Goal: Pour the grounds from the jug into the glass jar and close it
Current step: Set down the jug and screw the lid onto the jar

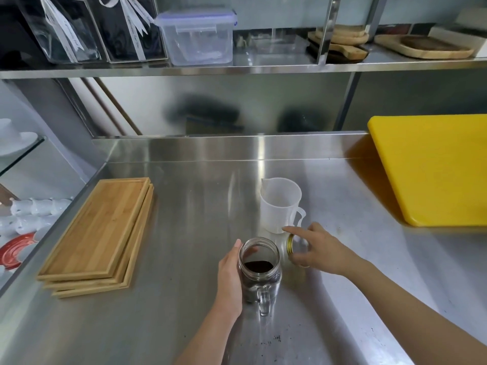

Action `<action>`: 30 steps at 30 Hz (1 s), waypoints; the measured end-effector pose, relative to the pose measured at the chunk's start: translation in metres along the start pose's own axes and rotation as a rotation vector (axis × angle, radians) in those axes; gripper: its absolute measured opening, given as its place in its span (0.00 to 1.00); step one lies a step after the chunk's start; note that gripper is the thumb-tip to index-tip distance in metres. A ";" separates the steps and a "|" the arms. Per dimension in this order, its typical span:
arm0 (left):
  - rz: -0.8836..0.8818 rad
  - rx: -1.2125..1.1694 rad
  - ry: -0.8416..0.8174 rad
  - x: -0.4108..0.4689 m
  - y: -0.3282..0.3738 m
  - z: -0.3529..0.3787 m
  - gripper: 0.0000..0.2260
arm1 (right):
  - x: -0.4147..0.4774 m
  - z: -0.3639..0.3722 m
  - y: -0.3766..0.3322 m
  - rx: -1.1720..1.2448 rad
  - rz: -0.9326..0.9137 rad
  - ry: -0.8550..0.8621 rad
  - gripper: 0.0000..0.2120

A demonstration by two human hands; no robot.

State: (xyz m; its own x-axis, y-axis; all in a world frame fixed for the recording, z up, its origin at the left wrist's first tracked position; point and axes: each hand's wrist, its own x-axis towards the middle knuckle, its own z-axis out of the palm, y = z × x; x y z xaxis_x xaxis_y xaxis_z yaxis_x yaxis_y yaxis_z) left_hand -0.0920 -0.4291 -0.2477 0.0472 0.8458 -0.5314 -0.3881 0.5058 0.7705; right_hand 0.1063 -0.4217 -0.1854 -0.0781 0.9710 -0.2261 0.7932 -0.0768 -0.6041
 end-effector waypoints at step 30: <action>0.308 0.161 -0.067 -0.021 0.018 0.011 0.18 | -0.026 -0.013 -0.068 -0.074 -0.480 -0.029 0.24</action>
State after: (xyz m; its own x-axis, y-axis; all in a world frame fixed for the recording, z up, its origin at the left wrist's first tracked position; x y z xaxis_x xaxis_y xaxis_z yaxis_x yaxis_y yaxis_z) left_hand -0.0903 -0.4360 -0.2184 0.0128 0.9693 -0.2457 -0.2437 0.2413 0.9394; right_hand 0.0619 -0.4385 -0.1283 -0.4619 0.8859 0.0430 0.7040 0.3957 -0.5897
